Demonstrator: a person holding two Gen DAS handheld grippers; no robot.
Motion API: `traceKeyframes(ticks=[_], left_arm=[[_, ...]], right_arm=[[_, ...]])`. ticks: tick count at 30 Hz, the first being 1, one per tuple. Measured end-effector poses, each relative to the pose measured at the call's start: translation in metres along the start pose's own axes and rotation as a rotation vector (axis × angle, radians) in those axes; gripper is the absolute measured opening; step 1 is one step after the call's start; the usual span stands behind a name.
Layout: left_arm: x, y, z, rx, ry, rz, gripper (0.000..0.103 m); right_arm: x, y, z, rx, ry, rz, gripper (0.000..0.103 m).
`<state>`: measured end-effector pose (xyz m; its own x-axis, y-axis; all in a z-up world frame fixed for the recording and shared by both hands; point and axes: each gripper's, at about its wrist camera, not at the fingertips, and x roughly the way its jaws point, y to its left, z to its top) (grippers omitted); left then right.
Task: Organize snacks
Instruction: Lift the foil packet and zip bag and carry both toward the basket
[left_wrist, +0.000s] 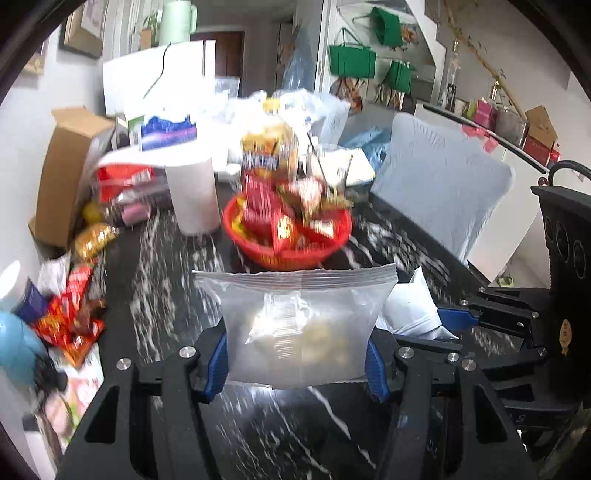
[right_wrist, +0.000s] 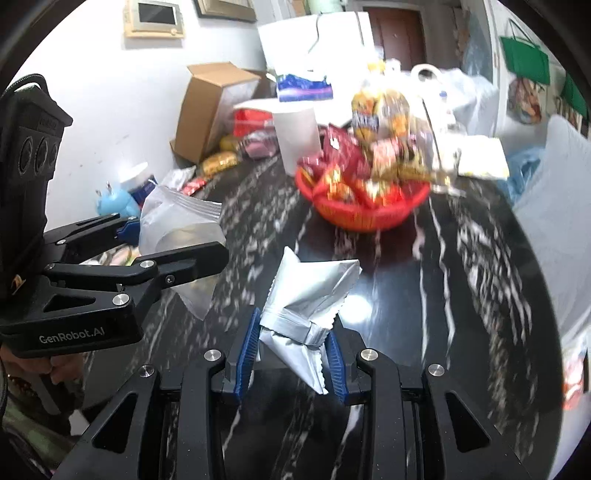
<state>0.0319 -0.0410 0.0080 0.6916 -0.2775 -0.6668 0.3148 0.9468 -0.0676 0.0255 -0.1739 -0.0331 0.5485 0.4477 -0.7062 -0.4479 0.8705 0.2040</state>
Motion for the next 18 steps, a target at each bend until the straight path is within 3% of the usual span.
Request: traceKeyframes(ticks=[8,18], left_arm=[[0.008,0.002,0.046,0.019,-0.057,-0.020,0.059],[0.042,0.003,0.088,0.023,-0.079,-0.014,0.059]], right_arm=[[-0.006,-0.009,0.043,-0.057,-0.067,0.004,0.034],[0.005,-0.037,0.087,-0.105,-0.101,-0.082,0.034]])
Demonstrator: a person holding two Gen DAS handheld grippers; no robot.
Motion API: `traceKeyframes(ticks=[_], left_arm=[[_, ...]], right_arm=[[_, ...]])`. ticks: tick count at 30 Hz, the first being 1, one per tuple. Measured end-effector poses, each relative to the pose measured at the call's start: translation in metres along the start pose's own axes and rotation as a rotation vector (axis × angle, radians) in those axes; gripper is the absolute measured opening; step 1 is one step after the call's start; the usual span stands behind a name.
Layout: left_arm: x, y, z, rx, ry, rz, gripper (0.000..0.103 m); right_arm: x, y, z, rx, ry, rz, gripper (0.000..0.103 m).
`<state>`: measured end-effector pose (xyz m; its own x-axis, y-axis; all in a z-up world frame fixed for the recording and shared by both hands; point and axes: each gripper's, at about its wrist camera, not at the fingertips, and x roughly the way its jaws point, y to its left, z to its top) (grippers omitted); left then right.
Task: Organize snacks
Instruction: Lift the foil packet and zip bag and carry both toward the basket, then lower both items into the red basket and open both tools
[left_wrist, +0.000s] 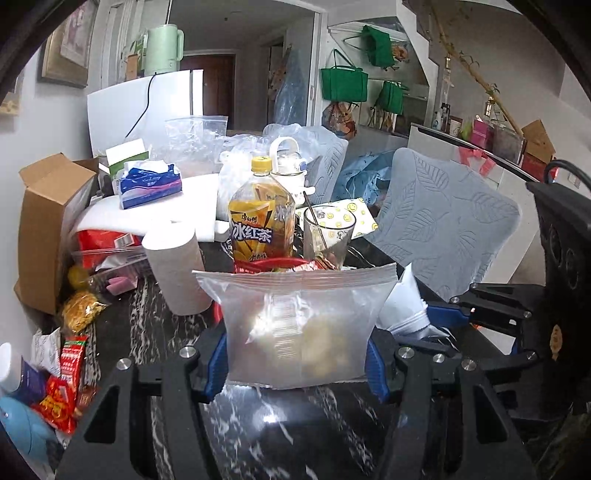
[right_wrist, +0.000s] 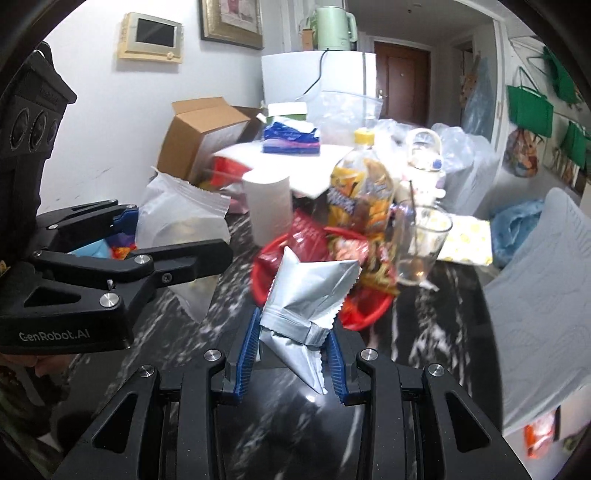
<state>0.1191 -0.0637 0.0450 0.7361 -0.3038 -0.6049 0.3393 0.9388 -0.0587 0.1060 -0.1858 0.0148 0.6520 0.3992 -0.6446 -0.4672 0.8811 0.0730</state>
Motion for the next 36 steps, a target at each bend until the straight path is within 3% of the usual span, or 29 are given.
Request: traceKeyframes(ticks=[12,20,26,32,36], left_arm=[[0.051,0.027,0.005,-0.053,0.021,0.094,0.059],[0.071,0.048,-0.005,-0.092,0.061,0.113,0.059],[0.077,0.051,-0.009,-0.098,0.075,0.110,0.059],[0.077,0.051,-0.003,-0.091,0.068,0.124,0.059],[0.080,0.044,0.006,-0.072,0.061,0.114,0.059]], right_arm=[[0.057,-0.037,0.030,0.009,0.013,0.005,0.034],[0.108,-0.038,0.034,0.015,0.068,0.045,0.036],[0.113,-0.036,0.031,-0.006,0.075,0.020,0.037],[0.104,-0.036,0.033,-0.030,0.049,-0.058,0.064],[0.097,-0.042,0.033,-0.014,0.041,-0.075,0.065]])
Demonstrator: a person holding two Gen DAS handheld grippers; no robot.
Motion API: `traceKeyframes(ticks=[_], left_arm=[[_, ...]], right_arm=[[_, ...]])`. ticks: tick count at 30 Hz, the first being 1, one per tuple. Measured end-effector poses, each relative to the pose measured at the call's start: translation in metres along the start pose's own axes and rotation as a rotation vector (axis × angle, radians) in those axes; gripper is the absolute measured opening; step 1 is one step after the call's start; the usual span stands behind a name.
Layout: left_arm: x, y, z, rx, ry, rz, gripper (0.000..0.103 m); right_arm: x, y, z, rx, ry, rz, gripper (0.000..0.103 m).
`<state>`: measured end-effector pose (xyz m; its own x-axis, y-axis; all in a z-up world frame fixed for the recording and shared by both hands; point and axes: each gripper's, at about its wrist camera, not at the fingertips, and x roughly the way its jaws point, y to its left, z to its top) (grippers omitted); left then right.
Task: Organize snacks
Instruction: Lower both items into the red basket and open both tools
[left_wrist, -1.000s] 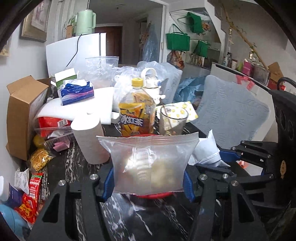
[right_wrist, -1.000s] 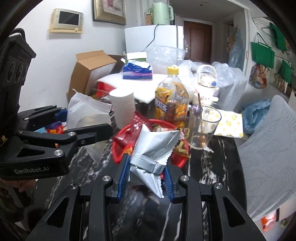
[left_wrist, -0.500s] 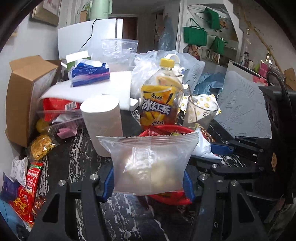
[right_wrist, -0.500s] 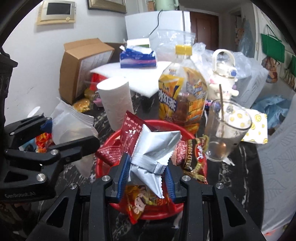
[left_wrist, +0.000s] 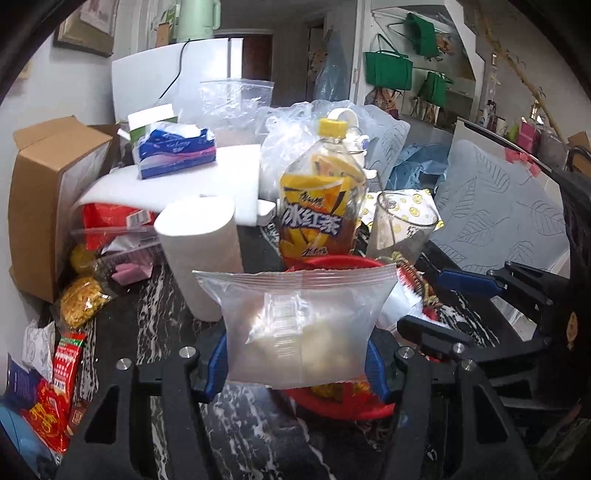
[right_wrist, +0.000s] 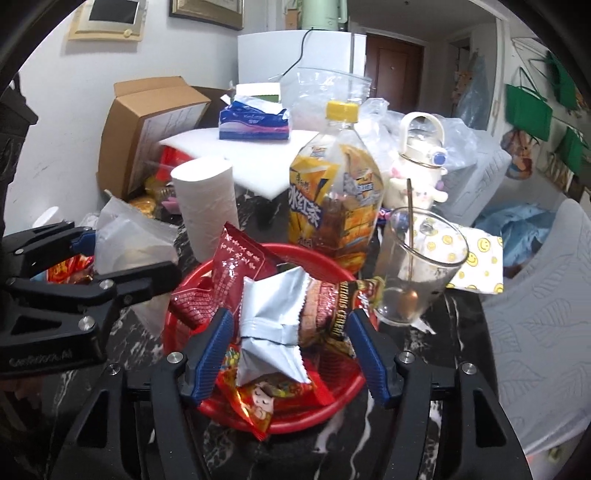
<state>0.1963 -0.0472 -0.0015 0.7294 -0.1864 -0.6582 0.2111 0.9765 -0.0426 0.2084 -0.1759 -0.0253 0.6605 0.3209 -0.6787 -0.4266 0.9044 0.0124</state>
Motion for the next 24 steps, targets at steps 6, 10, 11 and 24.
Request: traceKeyframes(ticks=[6,10,11,24], left_arm=[[0.017,-0.017,0.010,0.025,0.029,-0.046,0.059],[0.039,-0.020,0.012,0.011,0.077,-0.073,0.059],[0.044,-0.019,0.013,0.007,0.084,-0.083,0.059],[0.066,-0.017,0.008,0.005,0.130,-0.092,0.059]], right_arm=[[-0.011,-0.014,-0.003,0.043,-0.008,-0.034,0.065],[-0.012,-0.025,-0.007,0.075,-0.005,-0.047,0.066],[-0.010,-0.028,-0.007,0.087,0.002,-0.045,0.066],[0.005,-0.029,-0.014,0.116,0.042,0.013,0.066]])
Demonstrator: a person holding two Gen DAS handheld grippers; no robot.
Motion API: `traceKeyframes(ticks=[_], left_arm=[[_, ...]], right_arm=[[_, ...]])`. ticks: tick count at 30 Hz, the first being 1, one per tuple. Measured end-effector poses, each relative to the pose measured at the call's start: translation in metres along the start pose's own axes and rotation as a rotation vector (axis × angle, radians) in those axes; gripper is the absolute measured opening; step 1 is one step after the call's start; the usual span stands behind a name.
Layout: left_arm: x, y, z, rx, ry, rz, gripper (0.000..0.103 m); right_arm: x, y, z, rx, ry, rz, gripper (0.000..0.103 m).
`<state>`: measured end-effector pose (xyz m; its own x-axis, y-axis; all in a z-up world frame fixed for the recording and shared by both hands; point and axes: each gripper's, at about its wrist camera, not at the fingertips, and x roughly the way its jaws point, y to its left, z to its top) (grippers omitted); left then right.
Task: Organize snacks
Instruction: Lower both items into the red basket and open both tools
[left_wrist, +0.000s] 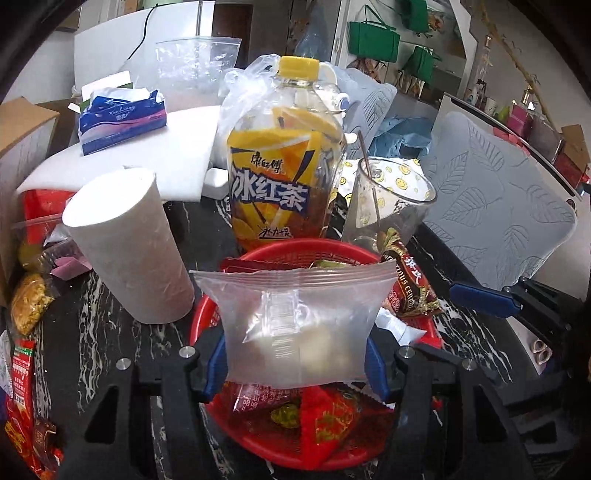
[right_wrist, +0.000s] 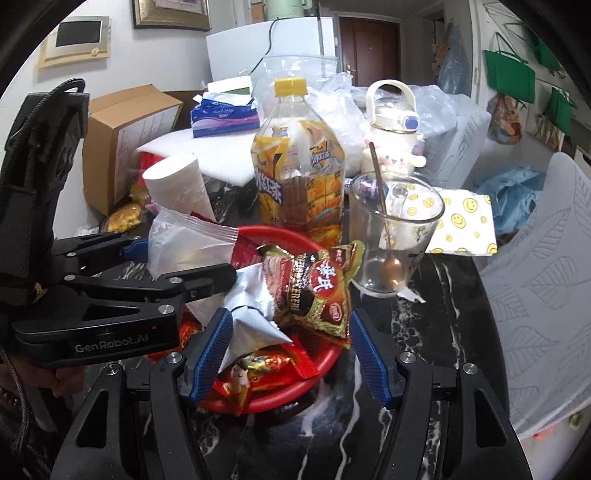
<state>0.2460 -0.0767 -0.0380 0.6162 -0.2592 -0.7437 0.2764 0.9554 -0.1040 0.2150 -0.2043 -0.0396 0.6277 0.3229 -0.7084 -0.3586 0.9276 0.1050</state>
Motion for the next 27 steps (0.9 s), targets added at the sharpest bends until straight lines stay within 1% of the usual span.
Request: traceKeyframes(ticks=[4,8,13,15,17,21,25,26,27], left_arm=[[0.000,-0.004,0.000,0.035,-0.003,0.012,0.059],[-0.005,-0.005,0.001,0.049,-0.005,0.012,0.059],[-0.012,-0.012,0.000,0.097,-0.017,0.046,0.061],[-0.013,-0.011,0.001,0.099,-0.026,0.050,0.061],[-0.014,-0.009,0.004,0.093,-0.035,0.044,0.061],[-0.017,-0.010,0.013,0.108,-0.052,0.002,0.061],[-0.012,-0.015,0.017,0.131,-0.011,-0.015,0.061],[-0.011,-0.015,0.017,0.127,-0.007,-0.008,0.063],[-0.011,-0.015,0.017,0.123,-0.012,0.004,0.079]], right_arm=[[0.003,0.001,-0.002,-0.002,0.010,0.008,0.066],[0.003,0.001,-0.002,-0.003,0.012,0.016,0.066],[0.001,0.004,-0.002,-0.012,0.008,0.028,0.066],[0.000,0.005,-0.002,-0.020,0.009,0.023,0.066],[-0.001,0.006,-0.002,-0.022,0.007,0.025,0.066],[-0.002,0.005,-0.001,-0.013,0.006,0.033,0.066],[-0.002,0.001,-0.001,0.009,0.012,0.044,0.066],[-0.002,0.000,-0.001,0.011,0.013,0.042,0.066],[-0.002,-0.001,-0.001,0.013,0.012,0.041,0.066]])
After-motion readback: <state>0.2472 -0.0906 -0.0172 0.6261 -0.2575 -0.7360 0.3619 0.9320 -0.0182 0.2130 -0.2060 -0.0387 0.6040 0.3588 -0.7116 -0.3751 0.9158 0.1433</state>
